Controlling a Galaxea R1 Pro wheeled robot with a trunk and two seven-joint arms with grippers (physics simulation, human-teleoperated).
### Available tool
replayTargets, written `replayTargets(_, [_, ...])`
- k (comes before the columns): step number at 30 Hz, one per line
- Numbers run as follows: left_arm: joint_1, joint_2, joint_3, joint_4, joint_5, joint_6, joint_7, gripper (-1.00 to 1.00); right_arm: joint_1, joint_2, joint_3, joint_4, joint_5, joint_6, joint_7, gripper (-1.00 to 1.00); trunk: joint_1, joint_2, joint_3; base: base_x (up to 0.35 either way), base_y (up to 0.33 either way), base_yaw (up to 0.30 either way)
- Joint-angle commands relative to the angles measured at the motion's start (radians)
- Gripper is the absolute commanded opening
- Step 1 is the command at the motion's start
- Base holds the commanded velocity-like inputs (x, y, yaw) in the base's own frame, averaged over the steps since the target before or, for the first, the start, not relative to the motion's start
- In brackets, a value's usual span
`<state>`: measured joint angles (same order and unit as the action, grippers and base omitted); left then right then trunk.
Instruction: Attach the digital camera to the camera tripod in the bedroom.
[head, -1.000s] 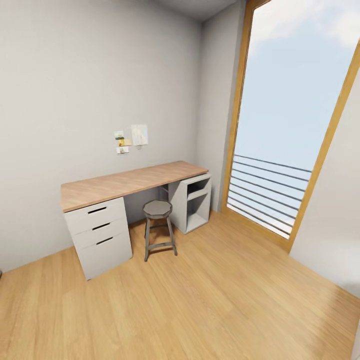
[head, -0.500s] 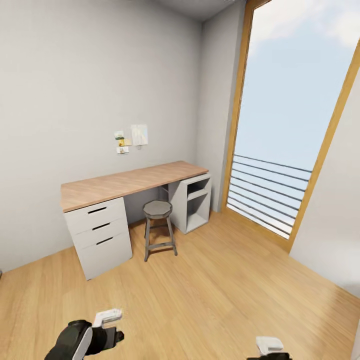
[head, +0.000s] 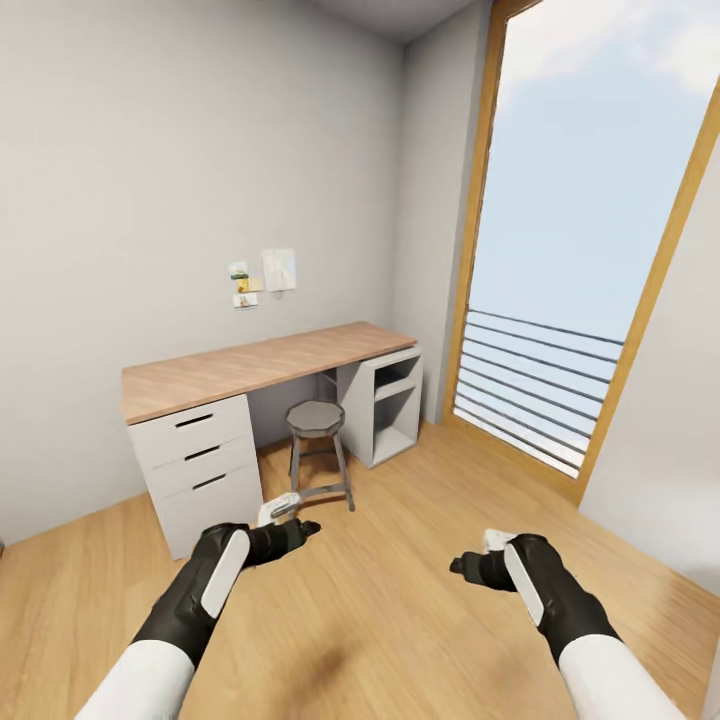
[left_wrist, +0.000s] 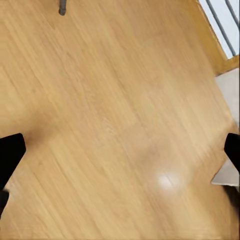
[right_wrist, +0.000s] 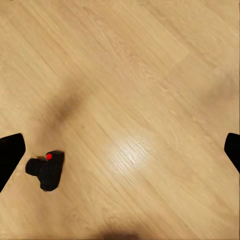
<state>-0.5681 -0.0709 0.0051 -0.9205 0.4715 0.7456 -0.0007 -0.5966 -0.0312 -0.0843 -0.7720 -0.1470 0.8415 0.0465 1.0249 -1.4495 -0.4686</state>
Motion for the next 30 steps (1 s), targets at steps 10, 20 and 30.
replayTargets(10, [-0.001, -0.019, -0.013, -0.038, -0.003, 0.039, 0.001, 1.0, -0.002, -0.016, -0.004, -0.023, 0.002, 0.018, 0.069, 1.0, 0.0, 0.0, -0.001, 0.0, 0.0, 0.0])
replayTargets(20, [-0.001, -0.02, -0.017, 0.002, -0.004, 0.036, 0.002, 1.0, -0.002, -0.016, -0.002, -0.025, 0.002, 0.018, 0.074, 1.0, 0.012, -0.021, -0.011, 0.0, 0.0, 0.0])
replayTargets(30, [-0.001, -0.019, -0.017, 0.015, -0.006, 0.034, 0.002, 1.0, -0.002, -0.016, -0.002, -0.026, 0.001, 0.018, 0.075, 1.0, 0.05, -0.091, -0.042, 0.0, 0.0, 0.0])
